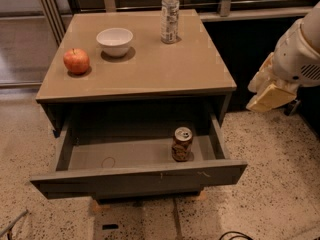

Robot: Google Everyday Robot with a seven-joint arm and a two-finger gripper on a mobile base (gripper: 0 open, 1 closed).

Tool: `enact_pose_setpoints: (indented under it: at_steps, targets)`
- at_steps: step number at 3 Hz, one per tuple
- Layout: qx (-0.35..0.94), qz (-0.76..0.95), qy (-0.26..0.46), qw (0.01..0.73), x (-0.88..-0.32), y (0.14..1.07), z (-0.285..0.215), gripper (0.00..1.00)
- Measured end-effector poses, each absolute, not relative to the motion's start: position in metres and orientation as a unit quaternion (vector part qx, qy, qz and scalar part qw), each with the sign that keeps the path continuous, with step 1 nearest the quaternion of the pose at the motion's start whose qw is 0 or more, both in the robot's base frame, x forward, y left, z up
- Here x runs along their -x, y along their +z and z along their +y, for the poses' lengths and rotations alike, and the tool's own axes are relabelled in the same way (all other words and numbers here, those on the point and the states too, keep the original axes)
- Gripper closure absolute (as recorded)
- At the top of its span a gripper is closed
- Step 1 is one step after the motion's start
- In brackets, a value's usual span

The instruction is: Pick orange can from top drawer and place on counter

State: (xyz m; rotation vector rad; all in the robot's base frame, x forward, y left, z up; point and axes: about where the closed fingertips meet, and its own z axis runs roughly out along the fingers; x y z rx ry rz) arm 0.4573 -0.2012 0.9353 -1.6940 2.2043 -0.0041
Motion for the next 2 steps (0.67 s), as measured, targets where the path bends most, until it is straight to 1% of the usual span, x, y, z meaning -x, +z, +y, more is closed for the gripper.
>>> enact_pose_setpoints:
  at_steps: [1,2]
  targets:
    - [0.602,0.773,0.02,0.2,-0.4796,0.9013,-0.1835,0.9]
    - [0.602,0.773,0.02,0.2,-0.4796,0.9013,-0.1835,1.0]
